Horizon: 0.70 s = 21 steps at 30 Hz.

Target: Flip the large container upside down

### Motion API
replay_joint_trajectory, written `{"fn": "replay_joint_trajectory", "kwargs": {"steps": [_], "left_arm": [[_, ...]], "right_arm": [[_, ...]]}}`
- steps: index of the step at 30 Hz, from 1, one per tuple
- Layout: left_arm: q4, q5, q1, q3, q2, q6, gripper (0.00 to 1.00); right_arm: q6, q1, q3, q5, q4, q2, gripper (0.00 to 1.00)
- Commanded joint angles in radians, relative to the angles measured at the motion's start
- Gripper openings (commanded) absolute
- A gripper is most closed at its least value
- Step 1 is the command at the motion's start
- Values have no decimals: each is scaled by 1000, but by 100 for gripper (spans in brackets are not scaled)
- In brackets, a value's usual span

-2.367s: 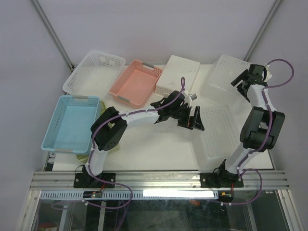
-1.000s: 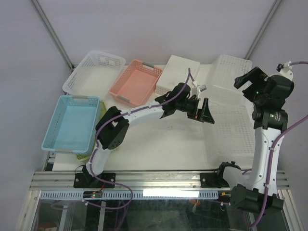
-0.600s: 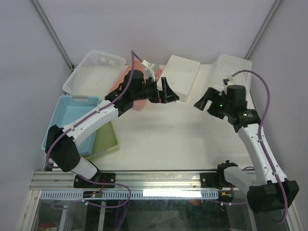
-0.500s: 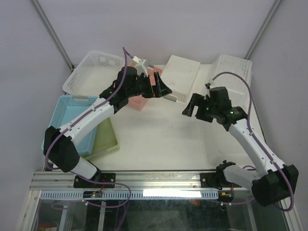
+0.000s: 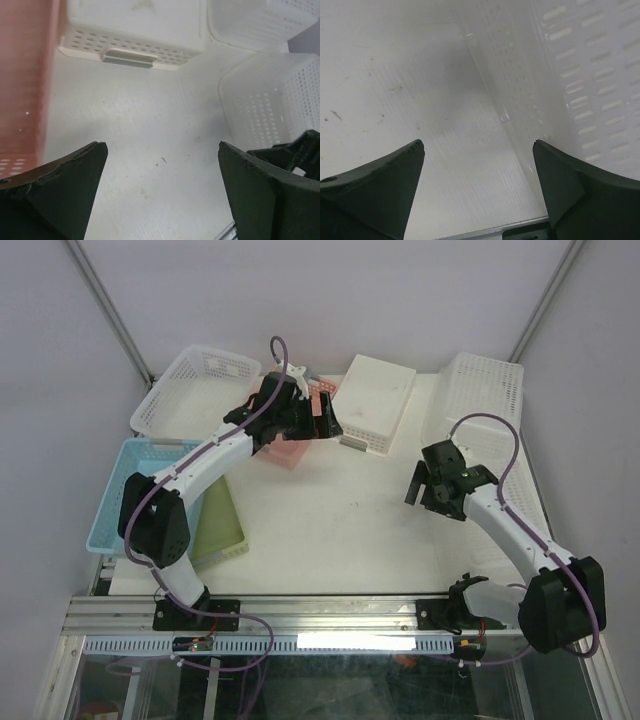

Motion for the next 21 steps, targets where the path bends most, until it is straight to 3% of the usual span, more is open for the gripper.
{"fn": "replay_joint_trajectory", "kwargs": {"steps": [1,5,9,14,21], "left_arm": [[-27,-102,56,80,16,65,99],[-66,-227,72,111,65,127,99],[-66,-261,77,107,124,167,99],[-66,-163,76,75,183,153,99],[-50,-69,-1,4,128,98,99]], "right_arm": [[33,-16,20,138,-57,-55,94],[47,-16,43,123,-61,-61,94],[46,-15,60,50,-22,-90,94],[40,-16,60,26,10,-124,94],[26,-16,58,41,23,-130,94]]}}
